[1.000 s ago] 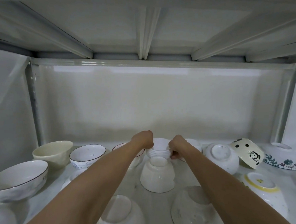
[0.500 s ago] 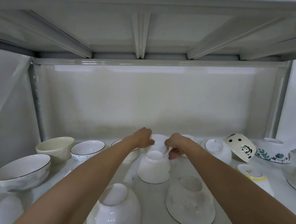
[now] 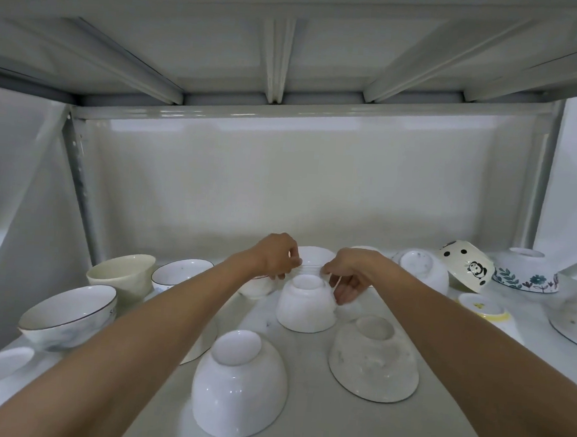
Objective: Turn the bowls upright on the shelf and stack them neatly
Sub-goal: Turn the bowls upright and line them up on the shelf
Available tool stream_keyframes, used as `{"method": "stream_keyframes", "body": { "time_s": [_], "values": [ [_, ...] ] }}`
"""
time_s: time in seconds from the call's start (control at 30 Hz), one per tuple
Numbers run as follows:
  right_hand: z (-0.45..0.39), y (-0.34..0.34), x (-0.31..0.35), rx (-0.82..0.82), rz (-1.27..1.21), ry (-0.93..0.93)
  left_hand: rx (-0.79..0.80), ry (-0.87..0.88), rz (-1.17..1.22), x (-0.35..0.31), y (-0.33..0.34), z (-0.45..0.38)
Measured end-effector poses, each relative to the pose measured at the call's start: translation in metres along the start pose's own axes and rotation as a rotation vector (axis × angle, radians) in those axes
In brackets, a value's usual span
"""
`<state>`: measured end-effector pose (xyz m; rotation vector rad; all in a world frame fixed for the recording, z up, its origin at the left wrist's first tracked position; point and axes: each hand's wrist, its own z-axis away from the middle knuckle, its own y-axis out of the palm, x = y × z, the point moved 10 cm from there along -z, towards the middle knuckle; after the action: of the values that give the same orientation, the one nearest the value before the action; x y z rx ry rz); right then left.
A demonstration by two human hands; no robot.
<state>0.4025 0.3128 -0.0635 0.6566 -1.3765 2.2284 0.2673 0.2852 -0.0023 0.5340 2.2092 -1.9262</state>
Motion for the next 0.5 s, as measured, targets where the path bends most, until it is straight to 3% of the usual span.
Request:
{"method": "stream_keyframes", "body": {
  "time_s": [0.23, 0.5],
  "values": [
    [0.006, 0.014, 0.001, 0.043, 0.092, 0.057, 0.340, -0.297, -0.031, 0.024, 0.042, 0.023],
    [0.009, 0.019, 0.003, 0.006, 0.102, 0.069, 0.337, -0.372, 0.033, 0.025, 0.058, 0.026]
  ]
}}
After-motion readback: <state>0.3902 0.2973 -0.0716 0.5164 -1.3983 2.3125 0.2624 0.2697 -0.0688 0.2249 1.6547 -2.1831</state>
